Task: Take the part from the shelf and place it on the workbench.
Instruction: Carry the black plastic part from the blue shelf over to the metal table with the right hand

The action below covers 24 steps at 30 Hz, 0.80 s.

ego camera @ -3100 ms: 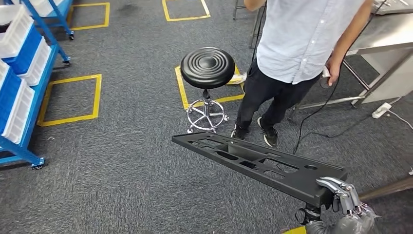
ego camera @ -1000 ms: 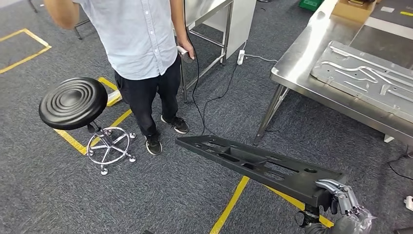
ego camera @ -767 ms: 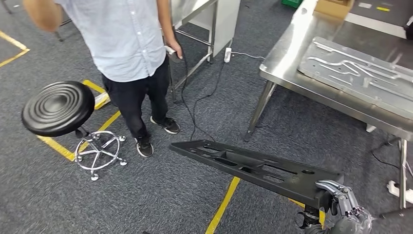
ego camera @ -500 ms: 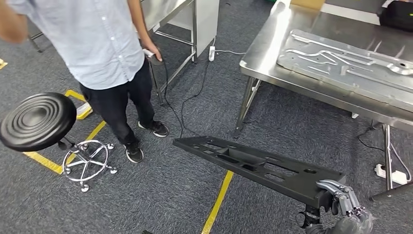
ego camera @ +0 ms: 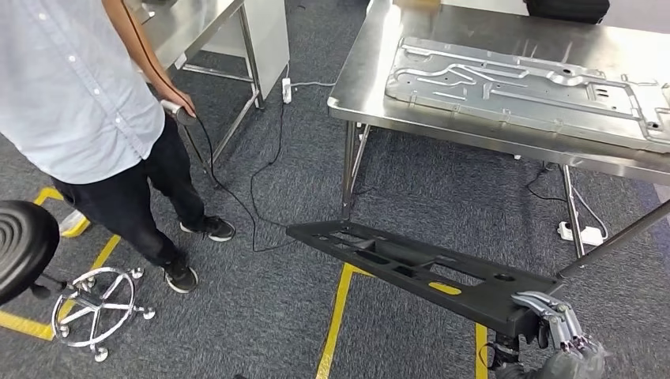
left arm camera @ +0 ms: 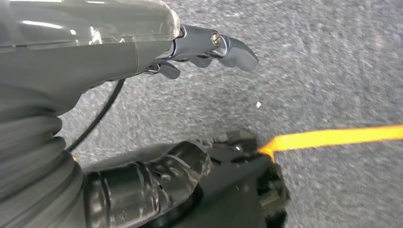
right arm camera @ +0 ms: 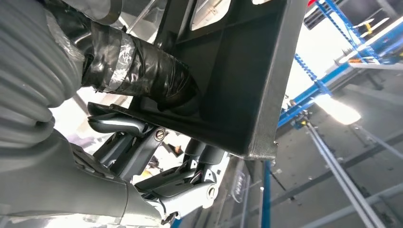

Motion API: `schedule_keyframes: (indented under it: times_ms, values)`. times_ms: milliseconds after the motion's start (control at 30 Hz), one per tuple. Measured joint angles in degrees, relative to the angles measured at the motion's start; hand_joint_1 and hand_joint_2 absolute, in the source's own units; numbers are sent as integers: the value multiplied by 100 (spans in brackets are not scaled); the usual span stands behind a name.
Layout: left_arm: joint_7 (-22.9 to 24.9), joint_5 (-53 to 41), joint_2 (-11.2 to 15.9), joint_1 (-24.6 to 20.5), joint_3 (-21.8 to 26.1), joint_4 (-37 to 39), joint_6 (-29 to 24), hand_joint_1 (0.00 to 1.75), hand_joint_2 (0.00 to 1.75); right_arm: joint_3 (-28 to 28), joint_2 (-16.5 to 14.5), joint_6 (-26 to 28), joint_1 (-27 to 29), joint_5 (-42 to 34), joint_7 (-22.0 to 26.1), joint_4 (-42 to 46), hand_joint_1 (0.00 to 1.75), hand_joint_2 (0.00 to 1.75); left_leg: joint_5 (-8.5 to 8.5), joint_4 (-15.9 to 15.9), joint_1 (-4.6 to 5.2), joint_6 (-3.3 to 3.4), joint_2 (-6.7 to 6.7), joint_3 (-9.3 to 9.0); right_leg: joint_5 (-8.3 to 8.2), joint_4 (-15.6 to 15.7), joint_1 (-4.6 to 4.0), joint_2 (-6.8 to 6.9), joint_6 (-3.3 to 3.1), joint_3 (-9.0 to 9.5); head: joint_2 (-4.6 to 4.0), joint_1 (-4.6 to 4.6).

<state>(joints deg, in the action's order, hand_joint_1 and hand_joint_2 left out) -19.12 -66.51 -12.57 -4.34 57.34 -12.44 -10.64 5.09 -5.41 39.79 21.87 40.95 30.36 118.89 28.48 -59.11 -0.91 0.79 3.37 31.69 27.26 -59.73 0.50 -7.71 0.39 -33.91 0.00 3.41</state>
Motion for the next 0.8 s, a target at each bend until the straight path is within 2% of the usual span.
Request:
schedule_keyframes:
  times_ms: [33, 100, 133, 167, 200, 233, 267, 300, 367, 400, 433, 500, 533, 567, 600, 633, 667, 700, 733, 767, 800]
  values:
    - [-1, 3, -2, -5, 1, 0, 0, 0, 175, 0, 3, 1, 9, -1, 1, 1, 175, 175, -17, 41, -8, 37, -65, -28, 13, -22, -3, 47, 31, -12, 0, 3]
    - [-3, 7, -8, -2, 1, 0, 1, 0, 175, 0, 12, 2, 3, -1, 2, 2, 175, 175, -48, 132, -36, 109, -217, -87, 188, -330, -7, 345, 98, -162, 0, 20]
    - [-3, 7, -8, 3, 0, 0, 2, 0, 175, 0, 18, 2, 0, -1, 1, 1, 175, 175, -45, 150, -30, 126, -293, -109, 339, -639, 0, 535, 131, -322, 0, 28]
    - [-4, 6, -8, 10, 0, 0, 2, 0, 175, 0, 21, 2, -7, -2, 1, -1, 175, 175, -34, 156, -29, 134, -371, -121, 492, -997, 16, 644, 164, -520, 0, 33]
    - [-3, 7, -8, 17, 1, 0, 3, 0, 175, 0, 23, 2, -7, -3, 0, -1, 175, 175, -18, 155, -28, 132, -452, -129, 586, -1302, 37, 692, 190, -697, 0, 32]
    - [-3, 8, -8, 20, 1, 0, 2, 0, 175, 0, 23, 2, -4, -5, -1, -1, 175, 175, 2, 153, -30, 123, -529, -143, 582, -1454, 59, 718, 210, -798, 0, 32]
    - [-3, 8, -9, 21, 2, 0, 2, 0, 175, 0, 23, 2, -3, -6, -1, -1, 175, 175, 26, 153, -34, 110, -607, -167, 469, -1395, 77, 745, 224, -788, 0, 32]
    - [-3, 9, -11, 19, 2, 0, 2, 0, 175, 0, 23, 2, -2, -6, -1, -1, 175, 175, 54, 153, -38, 91, -678, -202, 273, -1130, 90, 796, 230, -664, 0, 32]
    - [-3, 9, -16, 16, 2, 0, 2, 0, 175, 0, 23, 1, -5, -6, -1, -1, 175, 175, 121, 151, -27, 30, -797, -277, -61, -385, 66, 1046, 202, -293, 0, 33]
    - [-3, 9, -16, 13, 2, 0, 3, 0, 175, 0, 24, 1, -8, -6, -1, -1, 175, 175, 152, 151, -12, -5, -842, -305, -129, -140, 43, 1140, 166, -171, 0, 29]
    - [-3, 8, -16, 7, 2, 0, 3, 0, 175, 0, 25, 0, -11, -6, -1, -1, 175, 175, 180, 155, 7, -42, -886, -327, -126, -29, 17, 1193, 122, -120, 0, 27]
    - [-2, 8, -15, -9, 2, 0, 7, 0, 175, 0, 27, -1, -10, -7, 0, -1, 175, 175, 218, 176, 21, -105, -976, -388, -94, -22, -4, 1090, 34, -124, 0, 21]
    - [-1, 8, -15, -19, 2, 0, 11, 0, 175, 0, 28, 0, -7, -7, 1, -1, 175, 175, 253, 161, 13, -139, -950, -415, -91, -9, 2, 1031, -4, -116, 0, 20]
    - [-1, 8, -15, -24, 1, 0, 16, 0, 175, 0, 30, 0, -9, -7, 1, -1, 175, 175, 328, 73, -1, -164, -846, -402, -93, 6, 12, 971, -47, -105, 0, 17]
    - [0, 8, -15, -23, 1, 0, 21, 0, 175, 0, 31, 0, -14, -8, 1, -1, 175, 175, 458, -126, -13, -181, -703, -322, -98, 23, 23, 912, -90, -94, 0, 14]
    - [1, 8, -15, -19, 0, 0, 27, 0, 175, 0, 31, 0, -19, -9, 1, -1, 175, 175, 634, -456, -20, -185, -543, -165, -98, 31, 25, 853, -124, -85, 0, 10]
    - [2, 5, -15, -10, -1, 0, 31, 0, 175, 0, 32, -1, -28, -10, 1, -1, 175, 175, 820, -873, -19, -180, -444, 55, -93, 31, 13, 786, -152, -83, 0, 9]
    - [5, 3, -15, 1, -1, 0, 35, 0, 175, 0, 32, -1, -31, -13, 1, -1, 175, 175, 948, -1261, -15, -171, -408, 273, -87, 28, -4, 712, -168, -81, 0, 9]
    - [7, 0, -14, 11, 0, 0, 39, 0, 175, 0, 32, -1, -31, -14, 1, -1, 175, 175, 972, -1513, -11, -158, -394, 437, -80, 24, -22, 628, -178, -72, 0, 9]
    - [9, -2, -13, 18, 1, 0, 42, 0, 175, 0, 32, -1, -31, -16, 0, -1, 175, 175, 869, -1546, -5, -136, -387, 506, -74, 21, -42, 543, -187, -57, 0, 9]
    - [10, -2, -12, 21, 1, 0, 44, 0, 175, 0, 32, -1, -31, -16, -1, -1, 175, 175, 652, -1339, 4, -101, -365, 463, -68, 19, -59, 459, -193, -35, 0, 9]
